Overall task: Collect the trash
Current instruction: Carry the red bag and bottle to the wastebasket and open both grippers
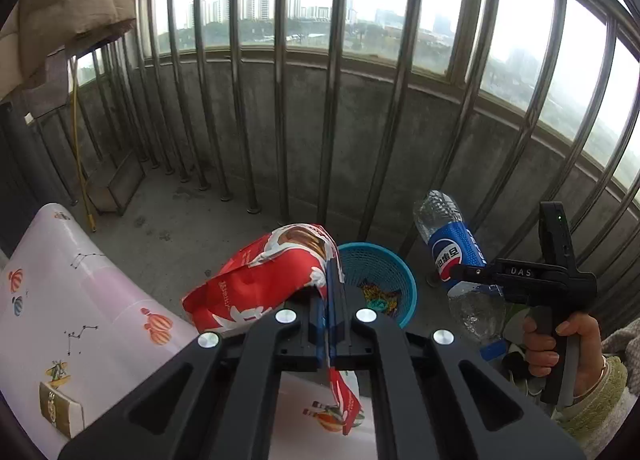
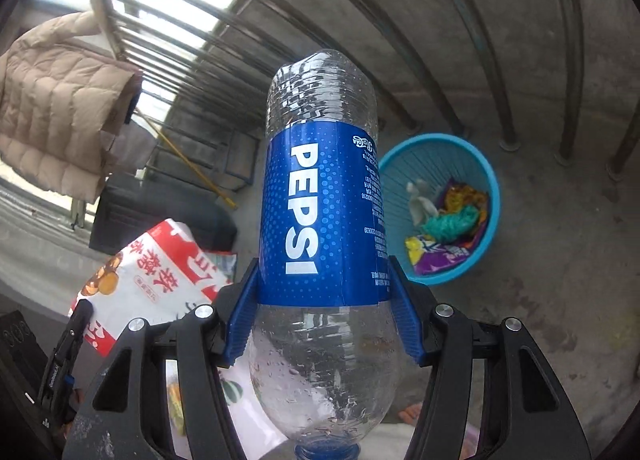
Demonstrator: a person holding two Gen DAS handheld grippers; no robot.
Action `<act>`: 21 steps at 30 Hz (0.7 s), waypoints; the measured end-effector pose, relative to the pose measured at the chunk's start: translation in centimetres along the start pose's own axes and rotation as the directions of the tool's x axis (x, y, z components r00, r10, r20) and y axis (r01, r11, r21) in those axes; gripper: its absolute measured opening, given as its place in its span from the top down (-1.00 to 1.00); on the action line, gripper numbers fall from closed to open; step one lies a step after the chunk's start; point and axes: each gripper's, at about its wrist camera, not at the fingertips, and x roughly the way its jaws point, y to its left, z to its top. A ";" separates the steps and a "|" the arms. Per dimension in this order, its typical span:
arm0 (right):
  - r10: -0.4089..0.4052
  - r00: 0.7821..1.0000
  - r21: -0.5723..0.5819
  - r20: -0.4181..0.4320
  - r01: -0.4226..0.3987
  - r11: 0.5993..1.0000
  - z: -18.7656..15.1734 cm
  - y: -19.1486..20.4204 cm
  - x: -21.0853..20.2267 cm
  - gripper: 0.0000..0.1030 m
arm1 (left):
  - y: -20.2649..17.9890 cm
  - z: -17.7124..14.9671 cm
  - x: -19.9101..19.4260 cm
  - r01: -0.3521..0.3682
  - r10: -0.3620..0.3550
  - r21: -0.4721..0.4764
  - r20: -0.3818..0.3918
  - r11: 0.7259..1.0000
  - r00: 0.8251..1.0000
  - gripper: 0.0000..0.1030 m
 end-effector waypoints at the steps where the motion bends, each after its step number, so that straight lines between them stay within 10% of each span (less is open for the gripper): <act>1: -0.010 1.000 0.014 -0.009 0.010 1.000 0.1 -0.5 0.6 -0.10 | -1.3 0.5 2.0 0.007 -0.006 0.034 -0.035 0.999 0.999 0.97; 8: -0.043 0.998 0.057 -0.056 0.046 0.997 3.1 -2.0 5.5 -0.12 | -6.6 3.6 14.4 0.030 0.010 0.175 -0.225 0.984 0.974 0.95; 10: -0.054 0.996 0.061 -0.066 0.058 0.996 4.5 -3.1 7.8 -0.17 | -7.1 4.2 17.4 0.076 -0.039 0.142 -0.246 0.987 0.969 0.50; 11: -0.058 0.994 0.070 -0.088 0.064 0.995 5.1 -3.9 9.4 -0.29 | -7.1 4.4 18.9 0.079 -0.045 0.118 -0.262 0.990 0.964 -0.26; 12: -0.087 0.990 0.098 -0.115 0.099 0.990 5.6 -5.2 11.0 -0.34 | -7.0 4.3 20.0 0.048 -0.017 0.106 -0.273 0.993 0.962 -0.46; 21: -0.190 0.981 0.224 -0.042 0.195 0.955 4.0 -10.2 9.7 -0.34 | -3.8 3.9 15.6 0.030 -0.037 -0.035 -0.212 0.999 0.977 -0.46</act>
